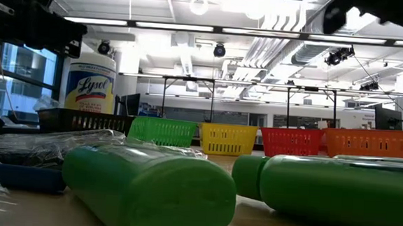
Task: Pick & Place Travel size toiletries
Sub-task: Put the left black hair comb into the red bin
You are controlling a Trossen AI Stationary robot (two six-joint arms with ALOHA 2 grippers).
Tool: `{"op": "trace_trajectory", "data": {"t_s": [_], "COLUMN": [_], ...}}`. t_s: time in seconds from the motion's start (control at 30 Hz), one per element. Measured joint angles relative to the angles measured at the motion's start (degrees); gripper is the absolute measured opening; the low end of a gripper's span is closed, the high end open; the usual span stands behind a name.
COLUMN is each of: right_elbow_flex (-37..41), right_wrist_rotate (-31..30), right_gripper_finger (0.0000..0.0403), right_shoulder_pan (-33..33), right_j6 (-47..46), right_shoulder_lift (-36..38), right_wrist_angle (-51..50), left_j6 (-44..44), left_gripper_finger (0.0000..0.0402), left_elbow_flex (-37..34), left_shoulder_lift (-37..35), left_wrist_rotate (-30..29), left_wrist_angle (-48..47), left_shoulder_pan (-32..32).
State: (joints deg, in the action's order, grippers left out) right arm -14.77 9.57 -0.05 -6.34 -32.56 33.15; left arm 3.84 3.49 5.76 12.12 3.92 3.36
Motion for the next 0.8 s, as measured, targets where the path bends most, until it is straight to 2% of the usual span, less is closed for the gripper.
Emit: {"op": "trace_trajectory", "data": {"t_s": [0.17, 0.37, 0.5, 0.63, 0.8], "right_elbow_flex": [7.24, 9.91, 9.93, 9.97, 11.85], "right_wrist_rotate": [-2.17, -4.24, -6.66, -5.75, -6.79], "right_gripper_finger": [0.0002, 0.0002, 0.0002, 0.0002, 0.0002], "right_shoulder_pan": [0.55, 0.54, 0.54, 0.56, 0.54], "right_j6": [-1.0, 0.2, 2.51, 5.33, 4.72], "right_shoulder_lift": [12.1, 21.55, 25.31, 26.99, 27.49], "right_wrist_angle": [-3.29, -13.52, -24.13, -32.27, -30.08], "left_j6": [0.04, 0.05, 0.16, 0.2, 0.17], "left_gripper_finger": [0.0, 0.0, 0.0, 0.0, 0.0], "left_elbow_flex": [0.0, 0.0, 0.0, 0.0, 0.0], "left_shoulder_lift": [0.0, 0.0, 0.0, 0.0, 0.0], "left_wrist_rotate": [-1.14, -2.25, -2.25, -2.27, -2.29], "left_wrist_angle": [-0.06, -1.15, -1.14, -1.11, -1.15], "left_shoulder_pan": [0.0, 0.0, -0.01, 0.0, -0.02]}}
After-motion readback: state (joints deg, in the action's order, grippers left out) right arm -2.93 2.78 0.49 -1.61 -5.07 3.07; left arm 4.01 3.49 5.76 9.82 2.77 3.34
